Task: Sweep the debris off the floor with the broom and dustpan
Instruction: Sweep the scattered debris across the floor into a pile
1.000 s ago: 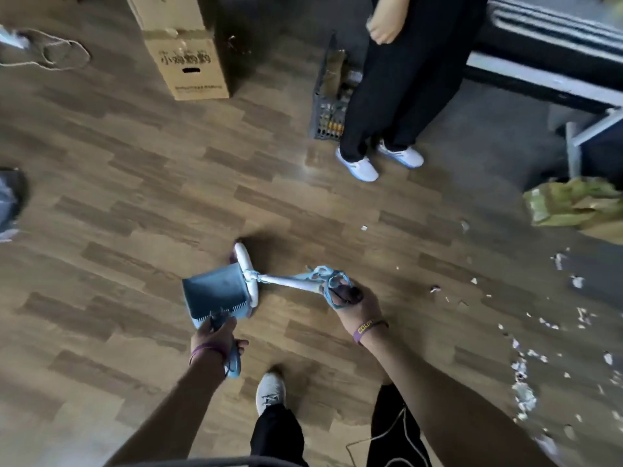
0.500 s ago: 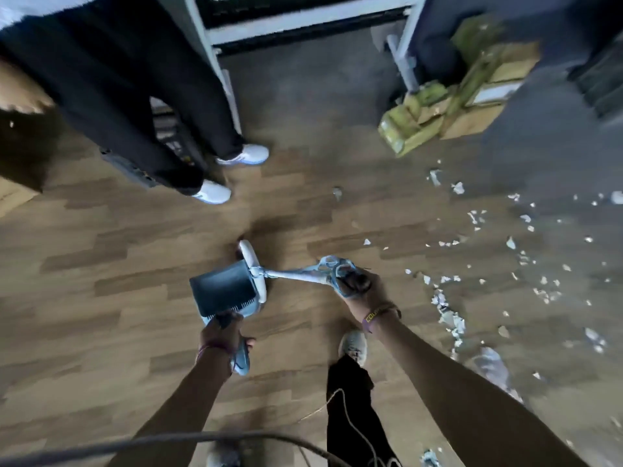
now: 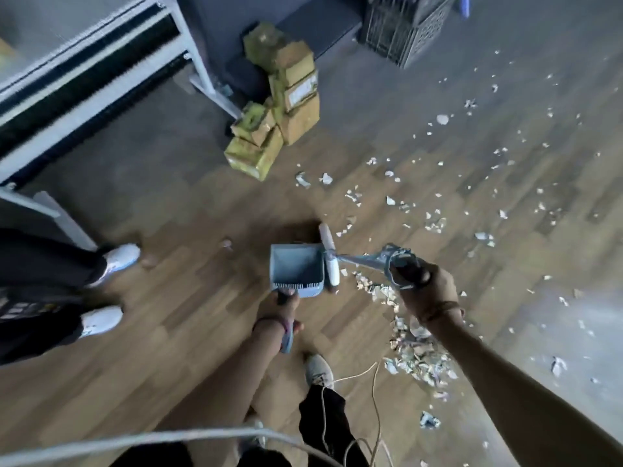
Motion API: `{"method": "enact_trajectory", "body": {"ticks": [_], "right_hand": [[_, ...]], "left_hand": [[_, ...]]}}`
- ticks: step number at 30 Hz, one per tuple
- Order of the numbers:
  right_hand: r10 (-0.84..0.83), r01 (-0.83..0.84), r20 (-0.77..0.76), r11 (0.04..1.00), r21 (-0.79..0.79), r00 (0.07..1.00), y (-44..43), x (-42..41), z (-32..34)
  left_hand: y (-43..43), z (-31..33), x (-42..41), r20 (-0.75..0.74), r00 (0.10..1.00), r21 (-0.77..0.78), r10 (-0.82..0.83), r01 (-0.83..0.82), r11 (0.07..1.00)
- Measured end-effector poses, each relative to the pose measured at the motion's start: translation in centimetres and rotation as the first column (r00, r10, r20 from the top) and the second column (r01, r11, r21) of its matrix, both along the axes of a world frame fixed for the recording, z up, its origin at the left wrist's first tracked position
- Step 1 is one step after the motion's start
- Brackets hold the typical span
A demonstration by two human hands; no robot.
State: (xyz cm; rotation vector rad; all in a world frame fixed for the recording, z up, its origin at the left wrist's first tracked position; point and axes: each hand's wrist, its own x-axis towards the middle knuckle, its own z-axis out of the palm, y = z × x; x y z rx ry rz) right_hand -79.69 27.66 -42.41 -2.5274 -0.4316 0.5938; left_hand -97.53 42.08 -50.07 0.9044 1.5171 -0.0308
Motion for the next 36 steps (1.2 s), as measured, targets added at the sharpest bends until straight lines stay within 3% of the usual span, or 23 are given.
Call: {"method": "enact_trajectory", "body": {"ticks": [5,12,17,27,31,36], "right_hand": [[0.023,-0.023,0.026,0.999,-0.033,0.999,1.0,1.3,0.7],[0.023,-0.023,0.167,1.0,0.004,0.986,7.9,-0.5,4.7],[0.165,-0.168,0.182,0.986,0.002,0.969,16.9,-2.8,7.0],[0.379,-0.371,-0.056,0.921,0.114,0.924,31.9,-9.8,4.7],[0.324,-0.278,-0.191,0.932,0.233,0.926,33.8,-11.1,1.4],[0.281,-0.178,-0.271,0.92,0.349,0.921,33.8,-10.5,-1.6]], "left_hand": [[2.8,2.1,-0.1,0.023,0.999,0.013,-0.037,0.036,0.999],[8.7,2.6,-4.4,0.052,0.991,0.018,0.12,-0.121,0.992],[12.8,4.0,-6.4,0.022,0.977,0.137,0.211,-0.212,0.968],[21.5,4.6,-13.5,-0.041,0.87,0.294,0.491,-0.459,0.838],[23.9,3.3,-15.2,-0.066,0.835,0.317,0.547,-0.502,0.805],[25.5,1.2,-14.5,-0.143,0.863,0.232,0.484,-0.447,0.864]]}}
